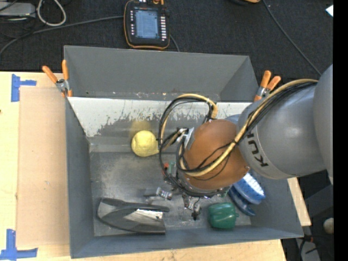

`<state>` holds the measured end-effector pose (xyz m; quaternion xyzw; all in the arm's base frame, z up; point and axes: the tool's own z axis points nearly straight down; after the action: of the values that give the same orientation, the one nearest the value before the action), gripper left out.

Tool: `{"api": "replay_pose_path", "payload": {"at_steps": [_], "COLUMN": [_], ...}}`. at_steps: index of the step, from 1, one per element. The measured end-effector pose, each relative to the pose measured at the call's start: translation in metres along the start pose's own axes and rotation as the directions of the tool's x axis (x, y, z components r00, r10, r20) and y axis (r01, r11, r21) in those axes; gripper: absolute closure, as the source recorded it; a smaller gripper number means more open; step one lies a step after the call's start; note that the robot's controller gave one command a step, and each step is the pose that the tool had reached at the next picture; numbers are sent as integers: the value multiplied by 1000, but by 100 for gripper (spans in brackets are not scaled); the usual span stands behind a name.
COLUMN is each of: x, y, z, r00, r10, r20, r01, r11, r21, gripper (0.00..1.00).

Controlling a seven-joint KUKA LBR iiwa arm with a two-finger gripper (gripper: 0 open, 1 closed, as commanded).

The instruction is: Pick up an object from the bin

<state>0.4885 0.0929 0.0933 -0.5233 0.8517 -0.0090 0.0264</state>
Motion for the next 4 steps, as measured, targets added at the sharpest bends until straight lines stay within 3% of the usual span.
{"api": "replay_pose_path", "payload": {"at_steps": [1,2,3,4], "x": [-11,-22,-44,-54], "y": [0,6,19,19], "z": [20,20,17,-15], "r00": [990,991,995,986], "r10": [141,135,99,167], "r20": [-10,-8,-4,-21], "r01": [-141,-135,-99,-167], "r11": [990,991,995,986], "r21": [-5,2,2,5], "gripper": [0,0,0,100]}}
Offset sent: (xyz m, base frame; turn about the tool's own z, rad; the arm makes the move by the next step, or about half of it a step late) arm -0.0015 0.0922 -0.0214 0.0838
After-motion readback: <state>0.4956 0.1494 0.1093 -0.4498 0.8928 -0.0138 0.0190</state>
